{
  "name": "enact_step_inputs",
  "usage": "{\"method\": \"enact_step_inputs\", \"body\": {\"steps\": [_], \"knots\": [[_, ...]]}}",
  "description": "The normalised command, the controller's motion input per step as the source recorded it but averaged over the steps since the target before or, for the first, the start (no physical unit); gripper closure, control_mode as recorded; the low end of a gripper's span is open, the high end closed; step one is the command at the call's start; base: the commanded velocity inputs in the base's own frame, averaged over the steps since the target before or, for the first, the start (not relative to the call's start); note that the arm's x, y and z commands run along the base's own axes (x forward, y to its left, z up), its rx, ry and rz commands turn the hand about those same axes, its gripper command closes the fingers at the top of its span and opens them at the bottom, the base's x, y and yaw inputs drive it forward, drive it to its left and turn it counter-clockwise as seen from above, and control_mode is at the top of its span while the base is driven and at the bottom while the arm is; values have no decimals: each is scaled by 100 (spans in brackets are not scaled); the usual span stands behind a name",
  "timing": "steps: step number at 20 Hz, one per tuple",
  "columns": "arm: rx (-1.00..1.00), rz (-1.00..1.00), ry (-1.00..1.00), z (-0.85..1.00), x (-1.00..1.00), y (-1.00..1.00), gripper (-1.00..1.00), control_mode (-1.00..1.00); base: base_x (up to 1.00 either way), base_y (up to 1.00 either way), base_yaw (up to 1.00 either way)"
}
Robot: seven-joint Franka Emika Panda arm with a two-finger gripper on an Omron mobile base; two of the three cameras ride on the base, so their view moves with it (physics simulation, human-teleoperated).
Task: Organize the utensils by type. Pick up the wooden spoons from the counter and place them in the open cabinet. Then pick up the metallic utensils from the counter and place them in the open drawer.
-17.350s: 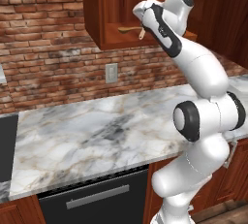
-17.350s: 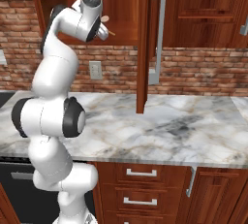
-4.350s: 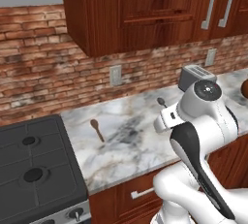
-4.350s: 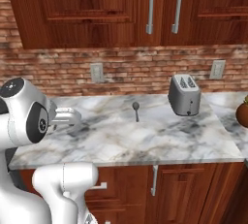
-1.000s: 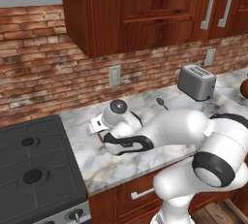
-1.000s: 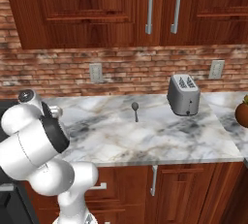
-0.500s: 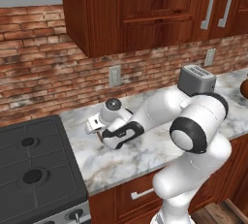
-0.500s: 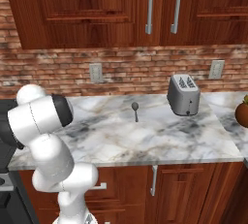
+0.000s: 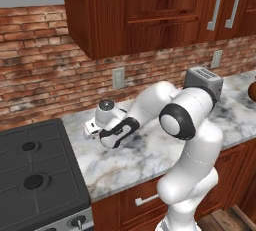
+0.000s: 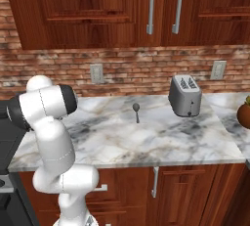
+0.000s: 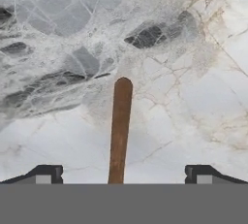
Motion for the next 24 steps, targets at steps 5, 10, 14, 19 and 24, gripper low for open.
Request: {"method": "enact_step_inputs", "body": {"steps": [5, 10, 14, 19, 24], "knots": [[-4, -1, 7, -28, 23, 1, -100, -100, 0, 0, 0], [0, -2, 1, -25, 31, 0, -100, -100, 0, 0, 0], [0, -3, 0, -32, 16, 0, -100, -100, 0, 0, 0], [0, -4, 0, -39, 14, 0, -100, -100, 0, 0, 0], [0, -5, 0, -40, 7, 0, -100, -100, 0, 0, 0]]}}
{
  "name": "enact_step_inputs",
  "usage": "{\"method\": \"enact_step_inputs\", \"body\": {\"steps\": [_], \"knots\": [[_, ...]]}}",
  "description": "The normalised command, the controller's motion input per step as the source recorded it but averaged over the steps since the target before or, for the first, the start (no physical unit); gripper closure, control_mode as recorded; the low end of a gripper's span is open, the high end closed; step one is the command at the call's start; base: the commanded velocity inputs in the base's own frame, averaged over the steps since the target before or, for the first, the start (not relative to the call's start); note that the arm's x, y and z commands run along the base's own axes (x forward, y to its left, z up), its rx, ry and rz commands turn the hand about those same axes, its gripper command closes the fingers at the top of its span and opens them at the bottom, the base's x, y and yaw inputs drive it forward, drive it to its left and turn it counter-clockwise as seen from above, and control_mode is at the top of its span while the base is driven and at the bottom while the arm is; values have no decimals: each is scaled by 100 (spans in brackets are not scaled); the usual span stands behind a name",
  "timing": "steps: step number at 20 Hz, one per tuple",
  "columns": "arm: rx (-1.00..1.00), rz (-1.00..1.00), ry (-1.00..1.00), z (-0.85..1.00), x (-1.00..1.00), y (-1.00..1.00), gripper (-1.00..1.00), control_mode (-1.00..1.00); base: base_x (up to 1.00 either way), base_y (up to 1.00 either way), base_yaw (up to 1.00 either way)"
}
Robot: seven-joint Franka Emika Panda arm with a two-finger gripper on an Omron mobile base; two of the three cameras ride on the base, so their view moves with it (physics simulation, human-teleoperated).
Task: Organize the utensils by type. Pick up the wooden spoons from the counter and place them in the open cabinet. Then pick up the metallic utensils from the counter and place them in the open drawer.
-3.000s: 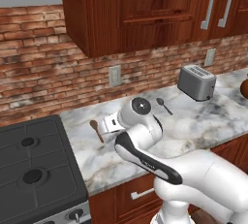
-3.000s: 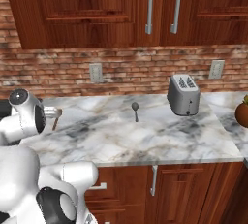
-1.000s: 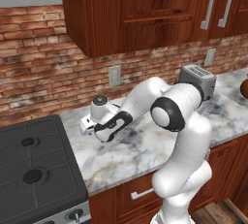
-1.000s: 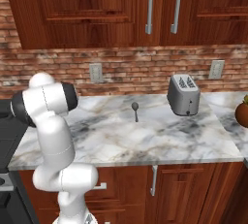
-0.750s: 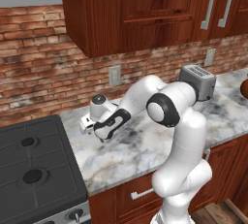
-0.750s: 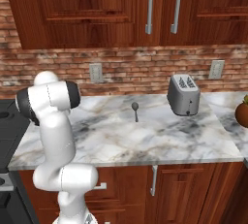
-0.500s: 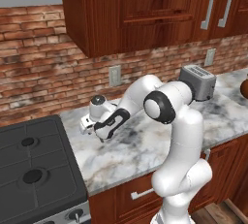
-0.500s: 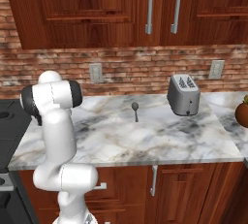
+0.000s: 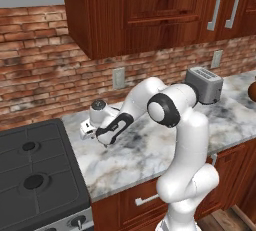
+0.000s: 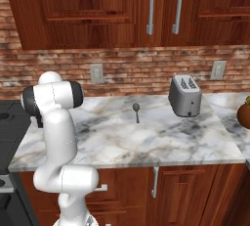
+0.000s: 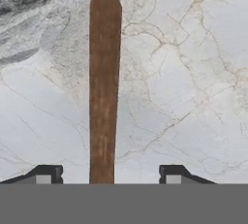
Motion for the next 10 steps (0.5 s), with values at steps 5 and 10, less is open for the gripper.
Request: {"method": "enact_step_inputs", "body": {"steps": [5, 10], "knots": [[0, -7, 0, -41, 0, -2, 100, -100, 0, 0, 0], [0, -13, 0, -47, 0, -29, 100, -100, 0, 0, 0]]}}
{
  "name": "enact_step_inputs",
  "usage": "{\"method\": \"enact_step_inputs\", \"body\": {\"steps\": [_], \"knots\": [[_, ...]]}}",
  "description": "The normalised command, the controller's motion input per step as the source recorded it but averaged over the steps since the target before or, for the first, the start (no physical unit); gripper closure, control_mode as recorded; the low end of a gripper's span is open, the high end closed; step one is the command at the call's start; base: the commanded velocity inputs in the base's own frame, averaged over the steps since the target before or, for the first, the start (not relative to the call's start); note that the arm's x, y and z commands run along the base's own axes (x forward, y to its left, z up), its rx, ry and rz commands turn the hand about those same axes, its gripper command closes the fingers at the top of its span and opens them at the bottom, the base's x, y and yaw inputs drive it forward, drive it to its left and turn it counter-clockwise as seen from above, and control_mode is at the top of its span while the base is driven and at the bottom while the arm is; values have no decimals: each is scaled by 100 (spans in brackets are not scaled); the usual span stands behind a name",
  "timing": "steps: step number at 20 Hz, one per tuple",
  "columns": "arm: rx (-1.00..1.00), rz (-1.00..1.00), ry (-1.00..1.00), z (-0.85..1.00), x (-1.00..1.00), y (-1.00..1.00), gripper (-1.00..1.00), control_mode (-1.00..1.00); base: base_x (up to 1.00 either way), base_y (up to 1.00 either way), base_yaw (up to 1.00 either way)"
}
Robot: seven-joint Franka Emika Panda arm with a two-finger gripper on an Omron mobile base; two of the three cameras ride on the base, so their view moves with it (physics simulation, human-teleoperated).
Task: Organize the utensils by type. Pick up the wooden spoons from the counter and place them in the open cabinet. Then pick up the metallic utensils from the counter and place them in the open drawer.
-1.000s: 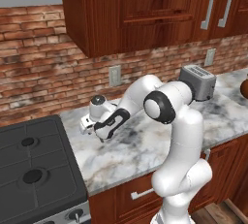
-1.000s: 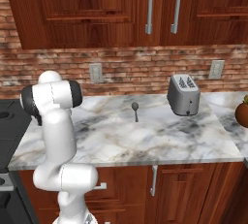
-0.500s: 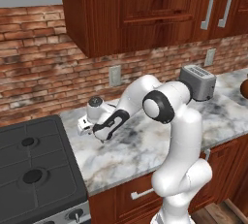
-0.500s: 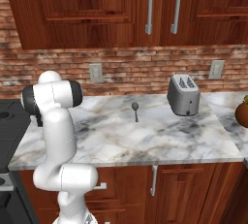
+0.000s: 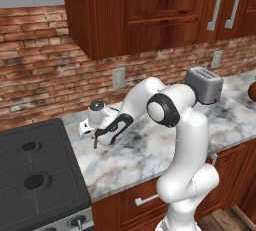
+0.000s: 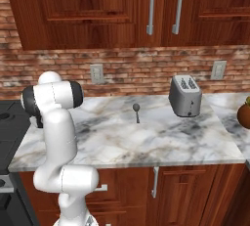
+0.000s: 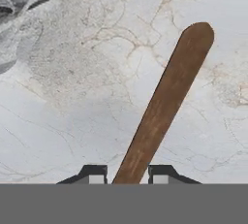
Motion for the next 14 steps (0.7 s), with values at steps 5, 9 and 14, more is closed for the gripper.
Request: {"method": "enact_step_inputs", "body": {"steps": [5, 9, 14], "knots": [[3, -17, 0, -49, 0, -41, 100, -100, 0, 0, 0], [6, -22, 0, -28, 0, -39, 100, -100, 0, 0, 0], [2, -17, 0, 1, 0, -26, 100, -100, 0, 0, 0]]}}
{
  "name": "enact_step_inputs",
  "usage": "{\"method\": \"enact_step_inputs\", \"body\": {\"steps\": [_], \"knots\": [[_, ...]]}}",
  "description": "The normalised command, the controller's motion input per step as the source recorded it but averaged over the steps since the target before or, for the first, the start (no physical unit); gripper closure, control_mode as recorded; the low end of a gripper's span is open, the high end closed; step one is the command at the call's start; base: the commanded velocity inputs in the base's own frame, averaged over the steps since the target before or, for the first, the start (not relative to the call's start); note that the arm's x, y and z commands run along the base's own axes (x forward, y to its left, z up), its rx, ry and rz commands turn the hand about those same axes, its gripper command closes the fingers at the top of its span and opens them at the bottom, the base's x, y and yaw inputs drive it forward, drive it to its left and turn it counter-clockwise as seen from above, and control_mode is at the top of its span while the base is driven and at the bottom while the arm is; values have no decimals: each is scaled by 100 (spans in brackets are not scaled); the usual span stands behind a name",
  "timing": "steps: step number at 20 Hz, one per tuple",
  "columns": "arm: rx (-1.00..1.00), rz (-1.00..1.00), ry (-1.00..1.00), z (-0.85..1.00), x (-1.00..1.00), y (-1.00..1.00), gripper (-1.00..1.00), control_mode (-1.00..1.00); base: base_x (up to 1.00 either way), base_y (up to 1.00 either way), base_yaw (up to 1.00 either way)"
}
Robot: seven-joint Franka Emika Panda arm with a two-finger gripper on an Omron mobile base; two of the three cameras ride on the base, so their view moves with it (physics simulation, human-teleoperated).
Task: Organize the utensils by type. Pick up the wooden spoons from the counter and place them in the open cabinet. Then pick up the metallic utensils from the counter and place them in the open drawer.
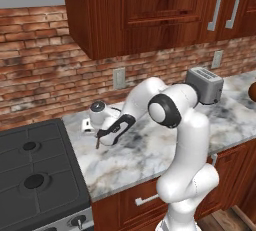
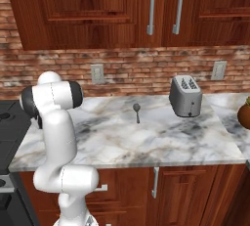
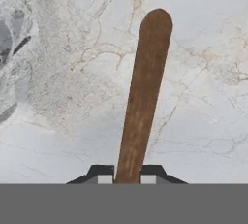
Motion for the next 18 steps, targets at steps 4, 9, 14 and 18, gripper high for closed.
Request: {"method": "enact_step_inputs", "body": {"steps": [4, 9, 14, 18], "knots": [[0, -10, 0, 38, 1, -18, 100, -100, 0, 0, 0], [0, -7, 0, 76, 1, -12, 100, -100, 0, 0, 0], [0, -13, 0, 52, 0, -54, 100, -100, 0, 0, 0], [0, -18, 6, 30, 0, -83, 100, -100, 0, 0, 0]]}}
